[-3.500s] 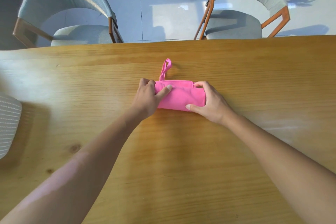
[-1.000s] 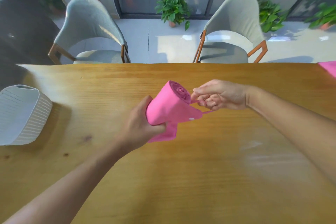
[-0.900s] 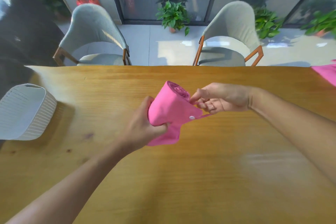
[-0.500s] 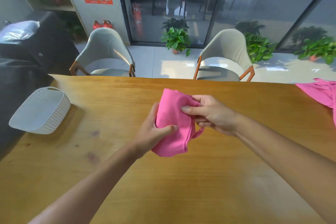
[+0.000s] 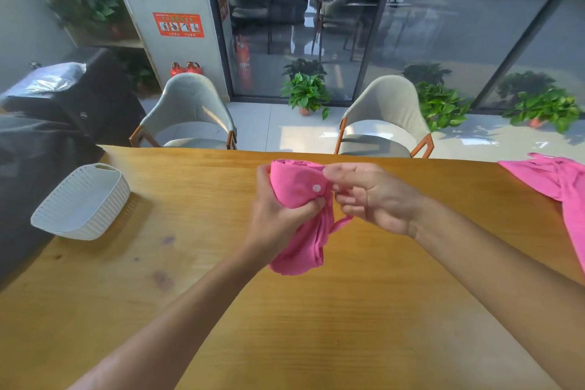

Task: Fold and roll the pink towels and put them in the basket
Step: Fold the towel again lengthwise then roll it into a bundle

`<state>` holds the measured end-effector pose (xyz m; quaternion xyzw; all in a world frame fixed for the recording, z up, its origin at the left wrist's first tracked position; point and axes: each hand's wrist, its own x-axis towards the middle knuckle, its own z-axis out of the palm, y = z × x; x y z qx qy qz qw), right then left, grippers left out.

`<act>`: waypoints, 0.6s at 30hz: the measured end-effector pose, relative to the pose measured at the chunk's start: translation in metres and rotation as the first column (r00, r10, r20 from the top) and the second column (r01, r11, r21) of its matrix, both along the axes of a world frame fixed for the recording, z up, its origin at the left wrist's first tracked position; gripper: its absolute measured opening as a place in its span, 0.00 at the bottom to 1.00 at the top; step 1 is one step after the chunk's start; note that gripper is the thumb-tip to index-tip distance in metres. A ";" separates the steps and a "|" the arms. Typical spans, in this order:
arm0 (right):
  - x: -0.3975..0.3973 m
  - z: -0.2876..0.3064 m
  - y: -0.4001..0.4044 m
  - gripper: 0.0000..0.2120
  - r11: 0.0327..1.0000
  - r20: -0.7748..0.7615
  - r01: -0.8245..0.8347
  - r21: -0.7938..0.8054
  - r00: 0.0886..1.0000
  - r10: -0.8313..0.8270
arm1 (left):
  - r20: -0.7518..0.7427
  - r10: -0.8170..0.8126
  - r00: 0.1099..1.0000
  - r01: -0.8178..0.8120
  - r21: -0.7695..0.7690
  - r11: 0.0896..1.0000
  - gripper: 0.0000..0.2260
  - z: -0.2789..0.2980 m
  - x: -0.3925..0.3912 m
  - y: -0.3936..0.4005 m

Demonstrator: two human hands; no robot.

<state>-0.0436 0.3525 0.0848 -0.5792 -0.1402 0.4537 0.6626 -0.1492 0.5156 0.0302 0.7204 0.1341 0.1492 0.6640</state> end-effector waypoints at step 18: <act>-0.015 -0.004 -0.006 0.69 0.957 -0.022 0.115 0.266 0.993 -0.114 | 0.016 -0.427 0.904 0.428 -0.023 0.904 0.29 0.033 -0.015 0.038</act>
